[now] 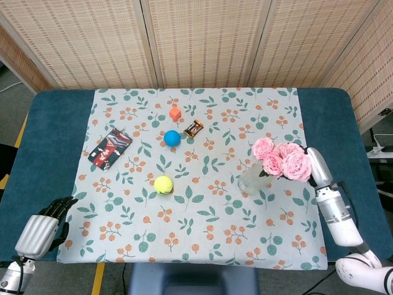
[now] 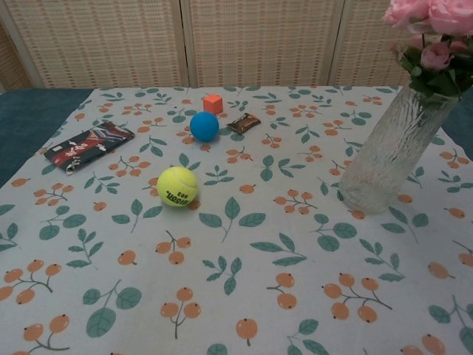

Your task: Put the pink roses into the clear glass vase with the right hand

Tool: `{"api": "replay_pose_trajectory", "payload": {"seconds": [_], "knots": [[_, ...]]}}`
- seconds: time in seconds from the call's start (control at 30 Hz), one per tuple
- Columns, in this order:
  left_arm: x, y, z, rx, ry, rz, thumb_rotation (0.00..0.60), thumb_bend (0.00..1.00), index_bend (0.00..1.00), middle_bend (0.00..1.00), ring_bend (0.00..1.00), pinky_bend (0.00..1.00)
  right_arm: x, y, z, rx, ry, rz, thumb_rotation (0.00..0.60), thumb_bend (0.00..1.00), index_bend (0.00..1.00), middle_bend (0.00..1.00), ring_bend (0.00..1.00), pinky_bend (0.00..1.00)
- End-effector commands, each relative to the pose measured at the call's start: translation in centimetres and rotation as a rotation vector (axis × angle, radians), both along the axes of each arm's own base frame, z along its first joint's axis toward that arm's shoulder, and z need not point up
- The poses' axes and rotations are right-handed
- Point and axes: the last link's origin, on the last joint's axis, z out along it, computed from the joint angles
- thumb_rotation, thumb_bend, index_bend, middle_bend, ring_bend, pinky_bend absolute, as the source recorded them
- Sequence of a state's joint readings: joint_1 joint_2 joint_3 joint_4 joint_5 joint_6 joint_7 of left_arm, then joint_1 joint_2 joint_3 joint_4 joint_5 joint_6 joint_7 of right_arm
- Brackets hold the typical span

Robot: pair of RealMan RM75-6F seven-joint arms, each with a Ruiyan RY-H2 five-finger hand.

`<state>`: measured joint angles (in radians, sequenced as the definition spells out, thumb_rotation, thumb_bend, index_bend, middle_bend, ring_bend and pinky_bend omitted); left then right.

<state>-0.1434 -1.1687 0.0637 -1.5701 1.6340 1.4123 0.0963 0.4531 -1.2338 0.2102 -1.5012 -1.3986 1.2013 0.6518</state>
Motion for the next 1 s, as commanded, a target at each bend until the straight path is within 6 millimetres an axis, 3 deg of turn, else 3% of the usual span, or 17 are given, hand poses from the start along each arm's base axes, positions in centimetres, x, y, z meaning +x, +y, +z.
{"api": "replay_pose_trajectory", "payload": {"seconds": [0.03,0.67,1.0], "knots": [[0.0,0.0,0.0,0.000,0.000,0.000,0.600,0.64,0.14,0.14,0.16,0.42,-0.2,-0.2,-0.3,0.020,-0.005,0.003,0.600,0.14,0.38,1.00,0.88,1.00],[0.0,-0.1,0.0,0.000,-0.001,-0.001,0.600,0.64,0.14,0.14,0.17,0.42,-0.2,1.5,0.1,0.003,0.047,0.062,0.600,0.06,0.26,1.00,0.86,1.00],[0.0,0.0,0.1,0.002,-0.003,0.002,0.600,0.64,0.14,0.14,0.17,0.42,-1.3,4.1,3.5,-0.029,0.174,0.025,0.600,0.00,0.16,1.00,0.81,1.00]]}}
